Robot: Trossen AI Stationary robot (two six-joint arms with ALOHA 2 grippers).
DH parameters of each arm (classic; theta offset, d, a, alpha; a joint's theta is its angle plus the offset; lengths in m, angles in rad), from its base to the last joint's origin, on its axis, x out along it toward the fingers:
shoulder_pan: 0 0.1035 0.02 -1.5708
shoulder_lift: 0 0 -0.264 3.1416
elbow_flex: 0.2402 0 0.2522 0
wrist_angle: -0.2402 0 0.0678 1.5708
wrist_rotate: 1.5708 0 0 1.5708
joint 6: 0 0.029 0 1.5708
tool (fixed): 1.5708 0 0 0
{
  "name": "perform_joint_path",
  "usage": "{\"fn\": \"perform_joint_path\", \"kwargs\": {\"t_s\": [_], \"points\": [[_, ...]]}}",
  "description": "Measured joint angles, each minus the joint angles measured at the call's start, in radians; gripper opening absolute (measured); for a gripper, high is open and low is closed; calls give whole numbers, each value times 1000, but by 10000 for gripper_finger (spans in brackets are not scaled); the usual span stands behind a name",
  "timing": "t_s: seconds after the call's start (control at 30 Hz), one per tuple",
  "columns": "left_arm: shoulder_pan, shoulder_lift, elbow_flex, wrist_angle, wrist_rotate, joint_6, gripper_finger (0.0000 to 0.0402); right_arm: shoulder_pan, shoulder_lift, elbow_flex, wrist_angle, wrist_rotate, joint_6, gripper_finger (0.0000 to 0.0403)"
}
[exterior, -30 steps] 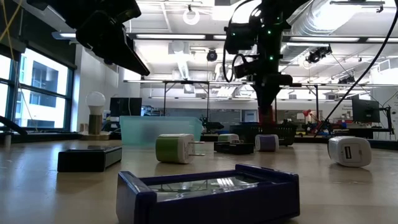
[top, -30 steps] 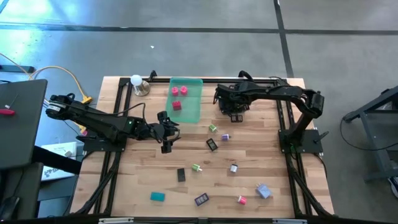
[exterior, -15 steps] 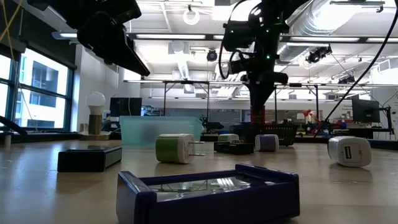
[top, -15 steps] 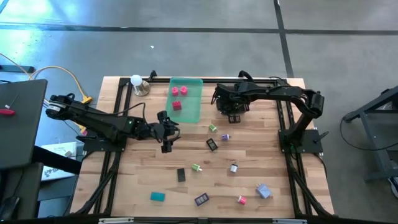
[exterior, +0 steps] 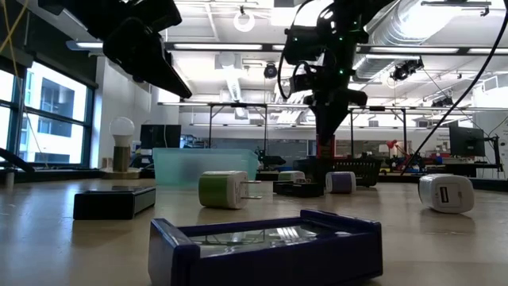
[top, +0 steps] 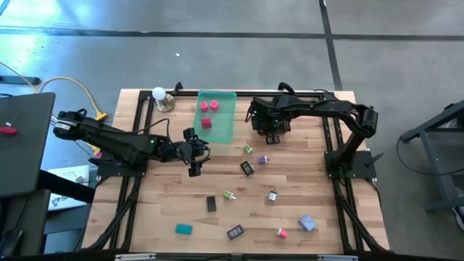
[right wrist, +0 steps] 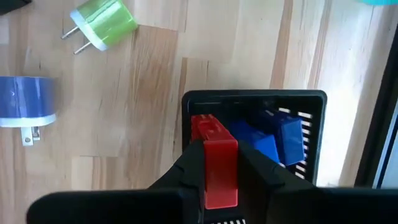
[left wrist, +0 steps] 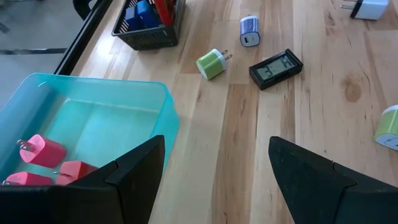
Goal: Pick & Place Office items
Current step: Put the red digital clock into the black bin
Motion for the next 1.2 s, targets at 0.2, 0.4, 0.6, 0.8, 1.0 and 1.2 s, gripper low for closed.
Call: {"fn": "perform_joint_path", "kwargs": {"t_s": [0.2, 0.4, 0.6, 0.8, 1.0, 1.2], "points": [[0, 0, 0, 0, 0, 0, 280, 1, 47, 0, 11, 4, -16, 49], [0, 0, 0, 0, 0, 0, 280, -2, 88, 0, 25, 11, -31, 49], [0, 0, 0, 0, 0, 0, 280, -2, 96, 0, 32, 1, -42, 49], [0, 0, 0, 0, 0, 0, 280, -2, 96, 0, 32, -3, -43, 61], [0, 0, 0, 0, 0, -16, 280, -2, 96, 0, 31, -17, -54, 60], [0, 0, 0, 0, 0, -17, 280, -2, 96, 0, 30, -17, -60, 68]]}}
